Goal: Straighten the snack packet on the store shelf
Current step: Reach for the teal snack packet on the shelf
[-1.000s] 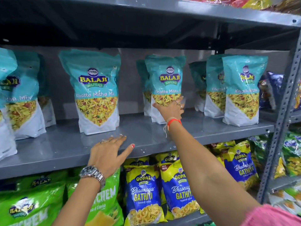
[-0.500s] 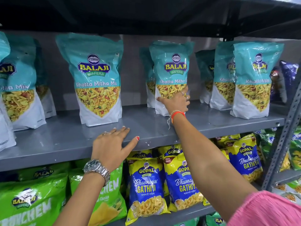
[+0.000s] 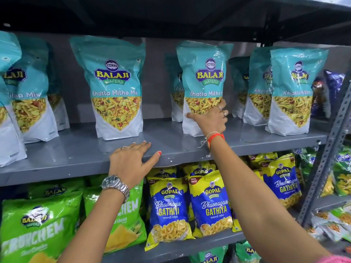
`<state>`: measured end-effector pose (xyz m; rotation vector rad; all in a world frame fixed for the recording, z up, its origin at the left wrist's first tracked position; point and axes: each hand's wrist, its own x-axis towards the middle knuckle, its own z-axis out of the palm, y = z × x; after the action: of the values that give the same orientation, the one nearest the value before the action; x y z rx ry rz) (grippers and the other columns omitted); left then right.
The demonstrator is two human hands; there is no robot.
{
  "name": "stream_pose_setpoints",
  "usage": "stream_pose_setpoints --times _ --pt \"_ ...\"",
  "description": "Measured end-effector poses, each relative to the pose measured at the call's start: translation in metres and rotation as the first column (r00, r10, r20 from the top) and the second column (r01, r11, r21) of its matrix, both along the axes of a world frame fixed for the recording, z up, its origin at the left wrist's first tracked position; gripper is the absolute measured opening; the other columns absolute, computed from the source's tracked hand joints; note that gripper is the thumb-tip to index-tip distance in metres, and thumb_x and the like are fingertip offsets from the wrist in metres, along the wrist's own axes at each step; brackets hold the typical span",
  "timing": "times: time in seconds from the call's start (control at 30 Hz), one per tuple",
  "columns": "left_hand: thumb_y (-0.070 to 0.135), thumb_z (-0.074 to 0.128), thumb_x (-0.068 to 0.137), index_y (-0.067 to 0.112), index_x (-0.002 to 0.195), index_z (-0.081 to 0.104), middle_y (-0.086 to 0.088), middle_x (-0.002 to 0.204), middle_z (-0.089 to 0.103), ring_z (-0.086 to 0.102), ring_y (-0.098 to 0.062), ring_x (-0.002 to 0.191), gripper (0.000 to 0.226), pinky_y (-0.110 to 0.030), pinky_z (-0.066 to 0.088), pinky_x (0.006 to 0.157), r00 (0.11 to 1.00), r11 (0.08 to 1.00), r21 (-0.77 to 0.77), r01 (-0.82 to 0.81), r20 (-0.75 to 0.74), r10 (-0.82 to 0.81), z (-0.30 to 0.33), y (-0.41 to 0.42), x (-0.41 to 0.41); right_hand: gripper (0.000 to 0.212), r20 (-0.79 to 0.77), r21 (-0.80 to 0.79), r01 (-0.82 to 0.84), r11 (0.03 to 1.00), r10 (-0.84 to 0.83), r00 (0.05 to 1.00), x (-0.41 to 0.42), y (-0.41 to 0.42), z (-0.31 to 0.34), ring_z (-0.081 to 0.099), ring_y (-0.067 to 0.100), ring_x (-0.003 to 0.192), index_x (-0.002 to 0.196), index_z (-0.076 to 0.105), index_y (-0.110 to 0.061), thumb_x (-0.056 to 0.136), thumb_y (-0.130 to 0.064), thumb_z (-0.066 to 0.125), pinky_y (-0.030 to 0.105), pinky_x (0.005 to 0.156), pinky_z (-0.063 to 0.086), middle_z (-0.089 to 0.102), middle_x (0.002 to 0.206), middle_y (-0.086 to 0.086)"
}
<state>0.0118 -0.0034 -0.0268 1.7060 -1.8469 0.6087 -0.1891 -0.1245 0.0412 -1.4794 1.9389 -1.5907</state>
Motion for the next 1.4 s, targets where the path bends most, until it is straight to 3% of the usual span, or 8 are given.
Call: stream_pose_setpoints --times 0.13,0.7,1.4 --pt "0.062 0.033 0.076 0.02 0.098 0.071 -0.005 0.1 0.072 0.067 -0.026 0.09 0.061 -0.038 0.052 0.068 1.0 1.0 -0.011 0.004 -0.001 -0.004 0.001 0.002 -0.002 0.127 0.011 -0.002 0.022 1.0 -0.022 1.0 -0.005 0.018 -0.001 0.041 0.039 0.128 0.146 0.016 -0.015 0.051 -0.058 0.087 0.052 0.097 0.044 0.037 0.139 0.018" --pt "0.064 0.028 0.074 0.02 0.103 0.069 -0.005 0.106 0.07 0.064 -0.025 0.099 0.067 -0.038 0.05 0.071 1.0 0.999 -0.044 0.003 -0.014 -0.003 0.0 0.003 -0.003 0.13 -0.019 -0.021 0.089 0.996 -0.089 0.996 -0.016 0.065 -0.006 0.042 0.039 0.125 0.148 0.014 -0.015 0.05 -0.061 0.086 0.051 0.093 0.045 0.038 0.138 0.018" --pt "0.066 0.025 0.074 0.021 0.105 0.068 -0.003 0.11 0.069 0.061 -0.024 0.104 0.069 -0.037 0.049 0.074 1.0 1.0 -0.029 0.005 -0.017 -0.006 -0.001 0.001 -0.001 0.129 -0.04 -0.026 0.09 0.996 -0.091 0.995 -0.014 0.061 -0.007 0.043 0.038 0.124 0.149 0.013 -0.015 0.052 -0.064 0.083 0.048 0.091 0.046 0.04 0.138 0.018"
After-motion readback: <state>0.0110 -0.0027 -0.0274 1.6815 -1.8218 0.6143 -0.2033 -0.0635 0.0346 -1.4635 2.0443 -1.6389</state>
